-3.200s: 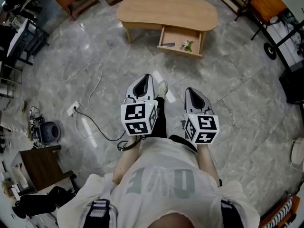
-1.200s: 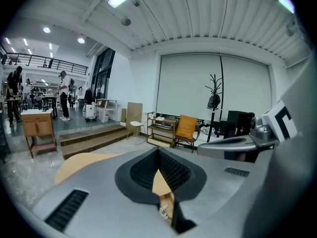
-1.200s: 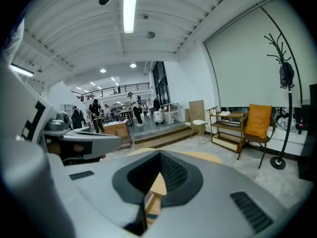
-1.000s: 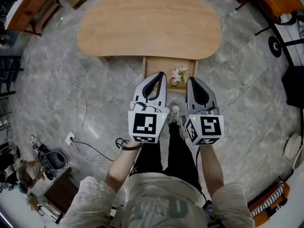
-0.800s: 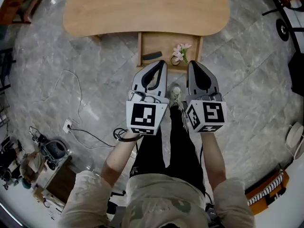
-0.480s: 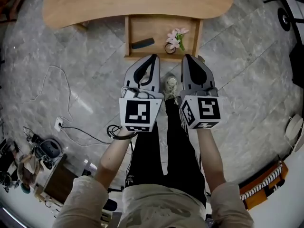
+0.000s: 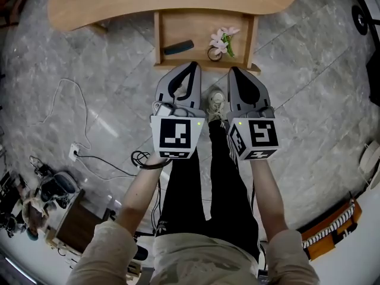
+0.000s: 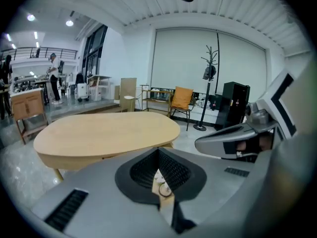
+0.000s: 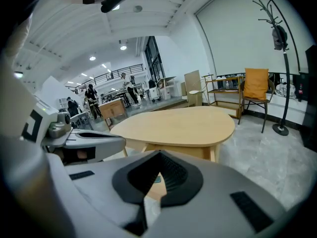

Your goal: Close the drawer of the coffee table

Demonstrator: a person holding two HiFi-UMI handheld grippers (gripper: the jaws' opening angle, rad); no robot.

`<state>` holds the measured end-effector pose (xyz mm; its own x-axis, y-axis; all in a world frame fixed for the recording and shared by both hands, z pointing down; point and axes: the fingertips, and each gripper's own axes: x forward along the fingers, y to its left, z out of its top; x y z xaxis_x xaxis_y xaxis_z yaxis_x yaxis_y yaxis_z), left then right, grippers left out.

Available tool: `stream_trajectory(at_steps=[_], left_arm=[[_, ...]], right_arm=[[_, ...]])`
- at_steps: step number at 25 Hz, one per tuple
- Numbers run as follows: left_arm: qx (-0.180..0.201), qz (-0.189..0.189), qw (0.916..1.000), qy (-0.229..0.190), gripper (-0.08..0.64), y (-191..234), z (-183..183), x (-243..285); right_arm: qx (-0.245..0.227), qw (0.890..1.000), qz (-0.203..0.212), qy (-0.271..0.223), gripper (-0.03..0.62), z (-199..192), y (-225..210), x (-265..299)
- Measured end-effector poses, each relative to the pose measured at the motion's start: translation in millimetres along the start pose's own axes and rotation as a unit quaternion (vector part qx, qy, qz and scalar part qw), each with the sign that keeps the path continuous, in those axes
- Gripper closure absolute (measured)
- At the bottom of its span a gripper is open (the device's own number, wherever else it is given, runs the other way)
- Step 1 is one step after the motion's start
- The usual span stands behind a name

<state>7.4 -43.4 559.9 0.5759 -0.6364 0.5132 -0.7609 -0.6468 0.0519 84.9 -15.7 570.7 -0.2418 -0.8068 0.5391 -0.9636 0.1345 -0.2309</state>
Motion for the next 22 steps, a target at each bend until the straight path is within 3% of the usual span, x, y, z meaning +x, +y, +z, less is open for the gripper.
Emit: stream_trajectory(at_steps=[2, 3, 5, 6, 7, 10, 11, 13, 15, 17, 20, 22], left_arm=[[0.053, -0.028, 0.9982, 0.002, 0.551, -3, -2, 8], [0.084, -0.054, 0.9949, 0.014, 0.473, -7, -8, 14], [0.157, -0.118, 0.9788, 0.059, 0.421, -16, -30, 31], [0.206, -0.148, 0.9630, 0.090, 0.416, -20, -47, 39], [0.263, -0.176, 0.9404, 0.125, 0.416, -23, -67, 46], [0.412, -0.232, 0.8553, 0.212, 0.411, -24, -128, 62], [0.440, -0.245, 0.8323, 0.230, 0.411, -23, -145, 66], [0.471, -0.264, 0.8006, 0.260, 0.411, -21, -172, 71], [0.484, -0.268, 0.7838, 0.282, 0.412, -19, -192, 75], [0.488, -0.265, 0.7762, 0.299, 0.413, -17, -207, 79], [0.490, -0.253, 0.7722, 0.315, 0.413, -12, -224, 87], [0.495, -0.241, 0.7734, 0.314, 0.477, -7, -230, 89]], right_arm=[[-0.005, 1.000, 0.000, 0.002, 0.586, 1, -3, 1], [-0.008, 1.000, 0.001, 0.004, 0.586, 1, -4, 2], [-0.018, 1.000, 0.003, 0.008, 0.586, 0, -7, 3], [-0.022, 1.000, 0.004, 0.012, 0.586, -2, -8, 3], [-0.026, 1.000, 0.005, 0.016, 0.586, -5, -9, 3], [-0.032, 0.999, 0.009, 0.034, 0.586, -18, -13, 4], [-0.032, 0.999, 0.010, 0.040, 0.586, -22, -14, 4], [-0.030, 0.998, 0.014, 0.052, 0.586, -32, -15, 6], [-0.028, 0.997, 0.019, 0.063, 0.586, -40, -15, 7], [-0.027, 0.997, 0.025, 0.072, 0.586, -47, -15, 8], [-0.029, 0.996, 0.033, 0.082, 0.586, -53, -15, 11], [-0.030, 0.995, 0.038, 0.085, 0.586, -54, -13, 12]])
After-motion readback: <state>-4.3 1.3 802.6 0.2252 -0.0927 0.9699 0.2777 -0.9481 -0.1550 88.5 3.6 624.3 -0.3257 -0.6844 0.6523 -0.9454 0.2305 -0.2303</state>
